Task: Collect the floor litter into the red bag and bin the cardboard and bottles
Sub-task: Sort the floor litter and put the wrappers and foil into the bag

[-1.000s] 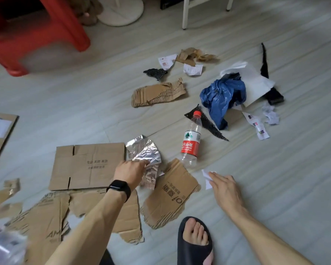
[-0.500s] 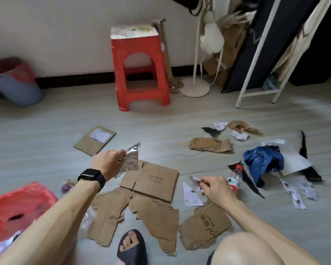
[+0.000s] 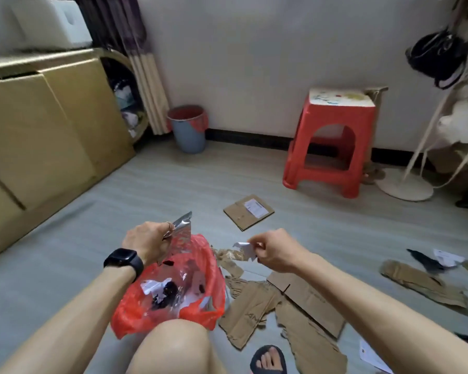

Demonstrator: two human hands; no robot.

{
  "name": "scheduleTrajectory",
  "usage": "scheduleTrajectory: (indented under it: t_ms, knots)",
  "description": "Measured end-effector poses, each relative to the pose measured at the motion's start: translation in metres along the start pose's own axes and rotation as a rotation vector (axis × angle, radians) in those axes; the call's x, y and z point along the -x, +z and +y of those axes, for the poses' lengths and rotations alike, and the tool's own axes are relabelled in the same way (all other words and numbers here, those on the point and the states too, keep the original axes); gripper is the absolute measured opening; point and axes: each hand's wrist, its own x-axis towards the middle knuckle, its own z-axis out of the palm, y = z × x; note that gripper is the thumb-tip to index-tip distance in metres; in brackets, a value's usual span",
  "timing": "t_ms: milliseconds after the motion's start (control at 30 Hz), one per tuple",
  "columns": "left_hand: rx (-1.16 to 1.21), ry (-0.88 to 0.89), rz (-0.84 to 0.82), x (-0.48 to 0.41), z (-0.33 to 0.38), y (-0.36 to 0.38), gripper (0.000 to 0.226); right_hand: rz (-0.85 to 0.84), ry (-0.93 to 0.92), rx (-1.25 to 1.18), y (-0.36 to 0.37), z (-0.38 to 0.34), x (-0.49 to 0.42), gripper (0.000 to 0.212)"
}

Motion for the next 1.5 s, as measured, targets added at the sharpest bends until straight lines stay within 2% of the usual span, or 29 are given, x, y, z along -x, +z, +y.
scheduleTrajectory:
  t_ms: [167, 233, 300, 400, 500, 600, 733, 867, 1067, 1167, 1300, 1400, 1500]
  knots:
    - [-0.008, -0.096, -0.046, 0.032, -0.045, 0.020, 0.023, -0.065, -0.098, 0.020, 0.083, -0.062, -0.040, 0.029]
    - [-0.028, -0.083, -0.042, 0.036, -0.048, 0.028, 0.023, -0.112, -0.093, -0.005, 0.105, -0.070, -0.045, 0.039]
    - [-0.013, -0.063, -0.031, 0.034, -0.043, 0.032, 0.022, -0.125, -0.059, -0.032, 0.118, -0.059, -0.043, 0.050]
    - [0.031, 0.013, 0.031, 0.020, -0.023, 0.036, 0.019, -0.001, 0.041, -0.165, 0.118, -0.020, -0.031, 0.046]
    - [0.104, 0.148, 0.106, 0.001, 0.015, 0.044, 0.010, 0.079, 0.233, -0.268, 0.109, 0.040, -0.005, 0.042]
    - [0.153, 0.311, 0.092, -0.021, 0.082, 0.061, 0.007, 0.139, 0.513, -0.267, 0.114, 0.132, 0.036, 0.042]
    - [0.186, 0.470, -0.027, -0.035, 0.168, 0.100, 0.018, 0.176, 0.885, -0.269, 0.128, 0.230, 0.095, 0.045]
    - [0.102, 0.585, -0.202, -0.035, 0.247, 0.158, 0.021, 0.096, 1.079, -0.211, 0.148, 0.301, 0.136, 0.045]
    - [0.044, 0.640, -0.393, -0.021, 0.292, 0.226, 0.021, -0.095, 1.042, -0.152, 0.175, 0.349, 0.133, 0.059]
    - [0.016, 0.658, -0.434, -0.019, 0.300, 0.246, 0.020, -0.079, 1.047, -0.231, 0.189, 0.364, 0.124, 0.069]
    - [0.020, 0.646, -0.478, -0.021, 0.296, 0.262, 0.011, -0.060, 1.012, -0.218, 0.203, 0.377, 0.119, 0.073]
    - [0.017, 0.625, -0.486, -0.025, 0.293, 0.264, 0.008, -0.047, 0.955, -0.225, 0.206, 0.382, 0.120, 0.060]
    - [0.004, 0.617, -0.475, -0.027, 0.290, 0.257, 0.012, -0.017, 0.898, -0.174, 0.211, 0.378, 0.121, 0.026]
